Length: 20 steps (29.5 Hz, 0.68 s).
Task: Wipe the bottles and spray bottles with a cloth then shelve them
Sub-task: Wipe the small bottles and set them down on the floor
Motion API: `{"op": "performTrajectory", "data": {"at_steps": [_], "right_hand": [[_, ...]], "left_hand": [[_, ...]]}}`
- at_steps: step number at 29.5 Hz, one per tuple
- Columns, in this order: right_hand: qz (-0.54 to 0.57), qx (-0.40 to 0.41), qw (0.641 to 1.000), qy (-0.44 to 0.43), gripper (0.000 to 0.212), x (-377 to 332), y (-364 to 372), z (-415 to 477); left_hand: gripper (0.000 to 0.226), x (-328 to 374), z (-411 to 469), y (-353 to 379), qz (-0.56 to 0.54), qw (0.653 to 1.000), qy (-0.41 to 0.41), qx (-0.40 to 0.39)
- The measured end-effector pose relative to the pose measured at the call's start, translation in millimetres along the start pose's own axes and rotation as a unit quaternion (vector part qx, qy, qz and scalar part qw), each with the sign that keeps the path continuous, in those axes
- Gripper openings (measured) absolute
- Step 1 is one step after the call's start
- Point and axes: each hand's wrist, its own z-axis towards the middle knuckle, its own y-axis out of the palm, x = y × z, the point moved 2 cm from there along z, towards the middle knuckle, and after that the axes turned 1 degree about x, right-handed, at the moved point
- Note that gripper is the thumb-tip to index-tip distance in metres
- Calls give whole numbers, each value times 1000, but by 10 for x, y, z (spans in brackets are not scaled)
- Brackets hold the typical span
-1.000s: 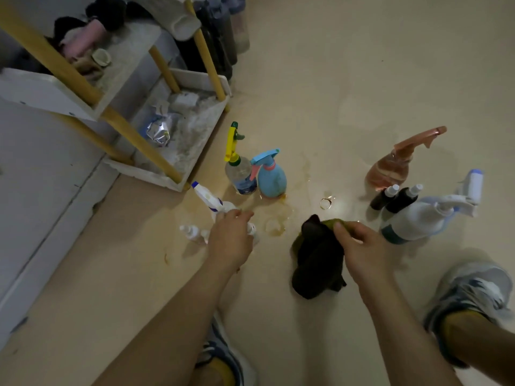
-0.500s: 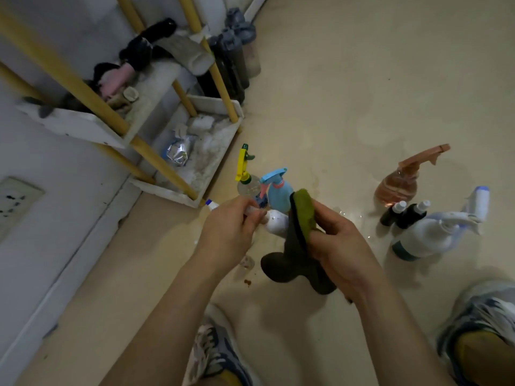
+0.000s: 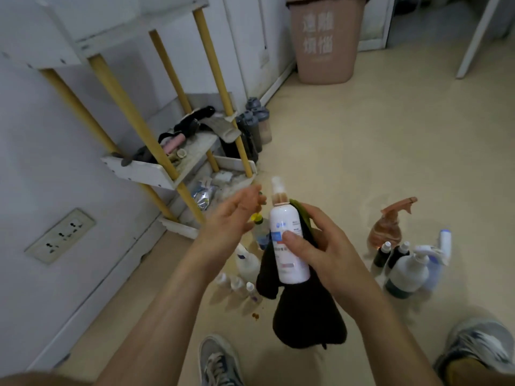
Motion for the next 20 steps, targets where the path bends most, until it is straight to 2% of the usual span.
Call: {"op": "performTrajectory", "data": {"at_steps": [2, 4, 8, 11, 14, 17, 20], "right_hand": [[55, -13, 998, 20, 41, -122, -31, -31], [70, -33, 997, 28, 42, -212, -57, -56], [63, -38, 997, 18, 40, -270, -105, -91], [-45, 20, 999, -14, 41, -257, -76, -106], [-105, 99, 987, -69, 42, -253, 83, -118], [-91, 137, 980, -107, 43, -229, 203, -131], [-31, 132, 985, -110, 39, -277, 231, -170]], "left_hand": [[66, -134, -118, 63, -31, 992, -101, -73], [52, -192, -221, 116, -97, 983, -139, -77], [43, -94, -286, -2, -252, 960, -118, -25], [40, 79, -317, -15, -312, 946, -85, -8], [42, 161, -378, 90, -355, 934, -41, -33], [36, 189, -433, 113, -356, 932, 5, -70], [32, 189, -452, 90, -266, 960, 60, -62]]}}
